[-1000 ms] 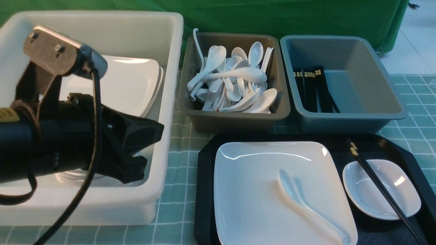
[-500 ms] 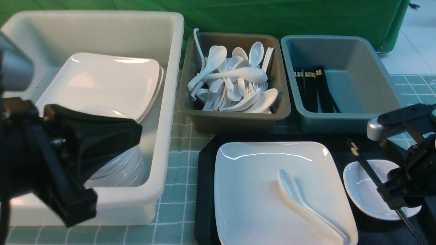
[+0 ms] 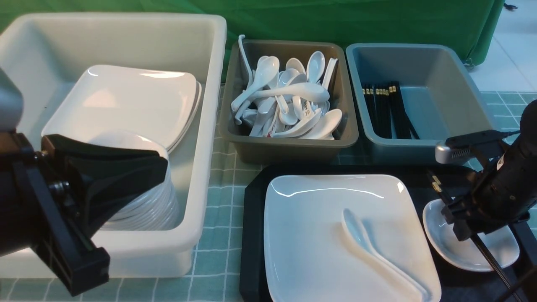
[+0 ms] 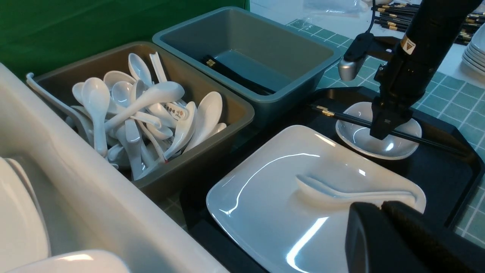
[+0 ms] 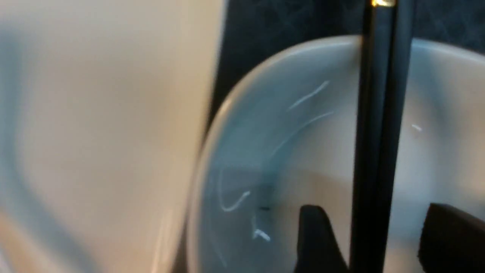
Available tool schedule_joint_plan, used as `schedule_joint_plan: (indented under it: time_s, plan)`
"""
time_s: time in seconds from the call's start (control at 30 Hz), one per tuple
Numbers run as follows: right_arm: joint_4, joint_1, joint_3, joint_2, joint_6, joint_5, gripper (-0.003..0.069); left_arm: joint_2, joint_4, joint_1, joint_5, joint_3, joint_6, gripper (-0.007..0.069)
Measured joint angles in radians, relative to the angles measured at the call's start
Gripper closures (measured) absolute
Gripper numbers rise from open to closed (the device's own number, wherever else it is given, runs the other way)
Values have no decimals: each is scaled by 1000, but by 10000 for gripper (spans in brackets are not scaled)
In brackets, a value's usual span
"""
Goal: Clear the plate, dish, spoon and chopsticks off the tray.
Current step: Use the right arm to grab a pair of chopsticks from the plate, then use the right arm to put the chopsticks into the small storage box on the right
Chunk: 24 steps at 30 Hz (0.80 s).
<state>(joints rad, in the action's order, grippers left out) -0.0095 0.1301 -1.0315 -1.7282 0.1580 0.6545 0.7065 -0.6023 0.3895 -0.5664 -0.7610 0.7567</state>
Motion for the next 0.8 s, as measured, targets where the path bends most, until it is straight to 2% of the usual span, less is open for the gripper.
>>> schedule_joint_plan:
  time_s: [0.13, 0.3, 0.47, 0.6, 0.8]
  plan:
    - [9, -6, 0, -27, 17, 0, 317, 0, 0, 0, 0, 0, 0, 608]
    - [33, -6, 0, -30, 87, 0, 521, 0, 4, 0, 0, 0, 3, 608]
    - [51, -6, -1, -30, 158, 26, 528, -13, 34, 0, -2, 0, 18, 608]
    - [55, -1, -2, 6, 223, 121, 528, -32, 37, 0, -6, 0, 21, 608]
    - [58, 103, -10, 185, 313, 230, 528, -37, 42, 0, -3, 0, 21, 608]
